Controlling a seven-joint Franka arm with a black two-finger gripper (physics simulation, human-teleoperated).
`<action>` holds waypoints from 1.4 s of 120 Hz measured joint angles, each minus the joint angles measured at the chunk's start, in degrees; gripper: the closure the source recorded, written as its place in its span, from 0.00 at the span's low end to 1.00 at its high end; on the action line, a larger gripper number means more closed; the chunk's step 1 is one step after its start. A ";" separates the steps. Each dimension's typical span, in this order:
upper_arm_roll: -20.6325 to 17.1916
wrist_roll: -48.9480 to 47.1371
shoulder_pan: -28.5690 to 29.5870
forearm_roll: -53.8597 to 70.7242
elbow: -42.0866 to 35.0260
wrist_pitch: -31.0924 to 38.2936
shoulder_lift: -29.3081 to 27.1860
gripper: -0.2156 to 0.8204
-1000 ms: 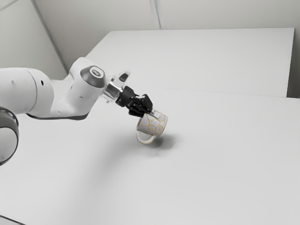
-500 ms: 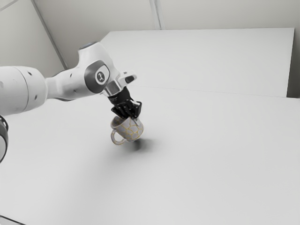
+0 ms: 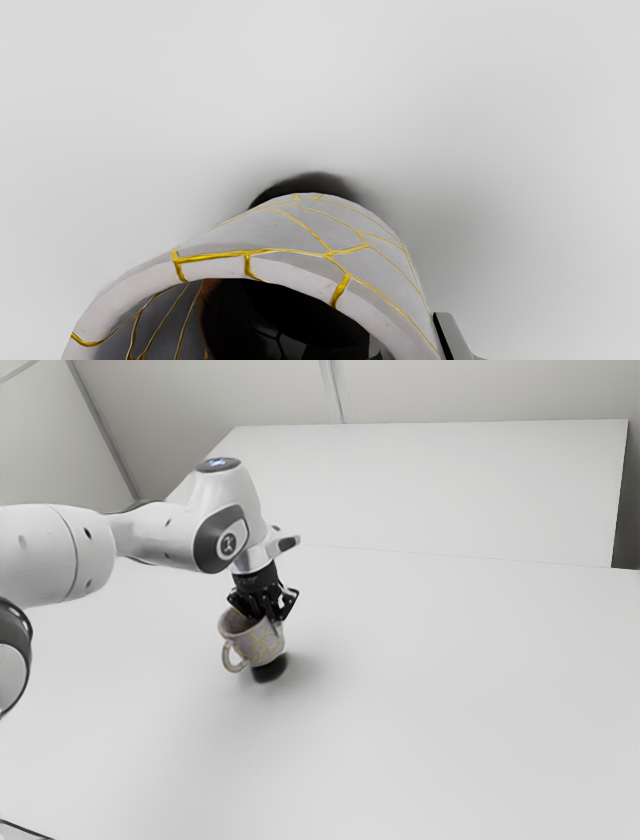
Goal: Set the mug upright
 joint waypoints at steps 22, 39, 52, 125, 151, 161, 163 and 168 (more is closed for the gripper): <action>0.44 -3.34 0.00 1.50 0.14 -0.03 2.09 0.92; 0.61 -5.37 0.00 1.91 0.13 0.06 3.11 0.92; 0.62 -6.69 0.03 2.01 0.09 0.11 4.18 0.91; 1.35 -9.92 0.13 -3.55 1.34 0.25 4.48 0.31; 1.68 -10.28 0.17 -6.34 1.36 -3.21 1.57 0.24; 1.68 -10.43 0.17 -6.68 1.33 -4.38 0.53 0.23; 1.69 -10.45 0.16 -6.72 1.34 -4.58 0.28 0.23; 1.69 -10.50 0.16 -6.81 1.38 -4.99 -0.35 0.23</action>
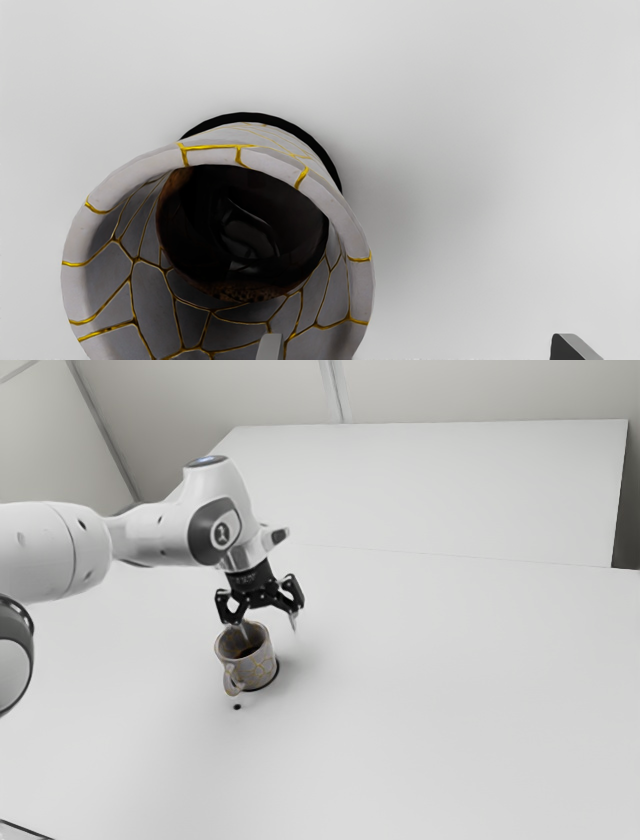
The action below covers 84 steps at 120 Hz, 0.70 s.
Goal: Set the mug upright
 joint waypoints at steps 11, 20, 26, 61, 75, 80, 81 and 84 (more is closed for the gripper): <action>0.00 -0.07 0.00 -1.07 0.09 -0.94 -1.71 0.22; 0.00 -0.05 -0.02 -1.65 0.29 -1.74 -3.42 0.22; 0.06 0.45 -0.07 -1.55 0.93 -2.27 -4.65 0.21; -5.21 7.08 9.17 6.05 8.51 -9.83 -9.39 0.21; -5.20 9.60 10.24 8.37 13.33 -12.99 -9.50 0.21; -5.19 10.54 10.44 8.98 15.61 -14.21 -9.50 0.21; -5.19 10.72 10.47 9.09 16.11 -14.47 -9.51 0.21; -5.18 11.25 10.53 9.38 17.79 -15.31 -9.59 0.21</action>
